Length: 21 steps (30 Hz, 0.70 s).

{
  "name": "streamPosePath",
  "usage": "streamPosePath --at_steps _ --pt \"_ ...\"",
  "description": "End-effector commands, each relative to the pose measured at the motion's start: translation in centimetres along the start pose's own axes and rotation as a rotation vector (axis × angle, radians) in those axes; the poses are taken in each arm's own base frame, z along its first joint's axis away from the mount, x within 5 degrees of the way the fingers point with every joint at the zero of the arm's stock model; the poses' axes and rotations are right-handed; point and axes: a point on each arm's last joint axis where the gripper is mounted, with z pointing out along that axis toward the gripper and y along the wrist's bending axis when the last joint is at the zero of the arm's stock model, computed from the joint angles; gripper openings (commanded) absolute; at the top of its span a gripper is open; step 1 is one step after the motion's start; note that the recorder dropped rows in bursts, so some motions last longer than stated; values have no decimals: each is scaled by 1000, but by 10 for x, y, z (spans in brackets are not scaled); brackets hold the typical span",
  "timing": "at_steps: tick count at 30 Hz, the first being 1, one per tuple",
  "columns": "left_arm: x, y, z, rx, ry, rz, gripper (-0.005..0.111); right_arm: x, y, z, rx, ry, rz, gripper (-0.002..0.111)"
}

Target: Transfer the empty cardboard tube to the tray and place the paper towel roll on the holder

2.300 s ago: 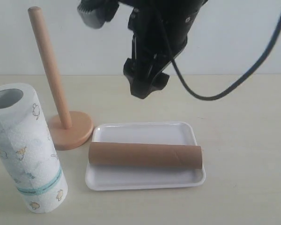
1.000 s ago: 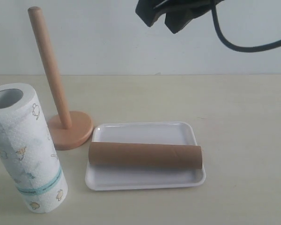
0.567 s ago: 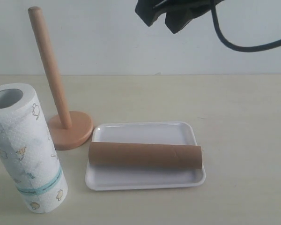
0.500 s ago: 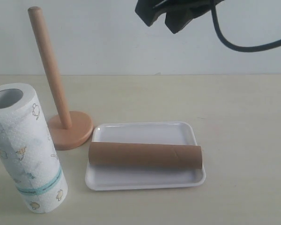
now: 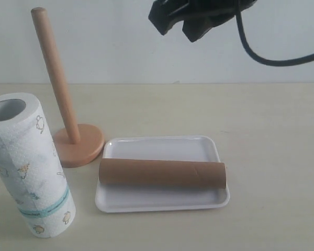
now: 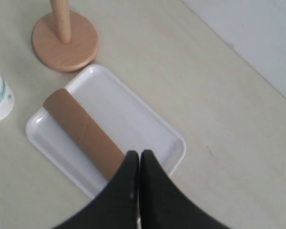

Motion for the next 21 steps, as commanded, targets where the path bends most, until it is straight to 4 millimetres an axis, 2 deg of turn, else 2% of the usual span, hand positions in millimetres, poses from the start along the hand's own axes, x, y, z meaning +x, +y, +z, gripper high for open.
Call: streamPosePath --at_steps 1,2,3,5,10,13,18,21 --pt "1 0 0 -3 1 4 4 20 6 10 -15 -177 -2 0" --pt "1 0 0 -3 1 4 4 38 10 16 -18 -230 -15 0" --pt "1 0 0 -3 1 4 4 47 11 18 -18 -249 -22 0" --pt "1 0 0 -3 1 4 4 99 12 29 -13 -339 -22 0" --pt "1 0 0 -3 1 4 4 205 3 45 63 -619 178 0" --pt "1 0 0 -3 1 4 4 254 2 41 109 -739 382 0" --pt "1 0 0 -3 1 4 4 289 3 25 143 -864 615 0" --pt "1 0 0 -3 1 4 4 304 6 14 203 -959 627 0"
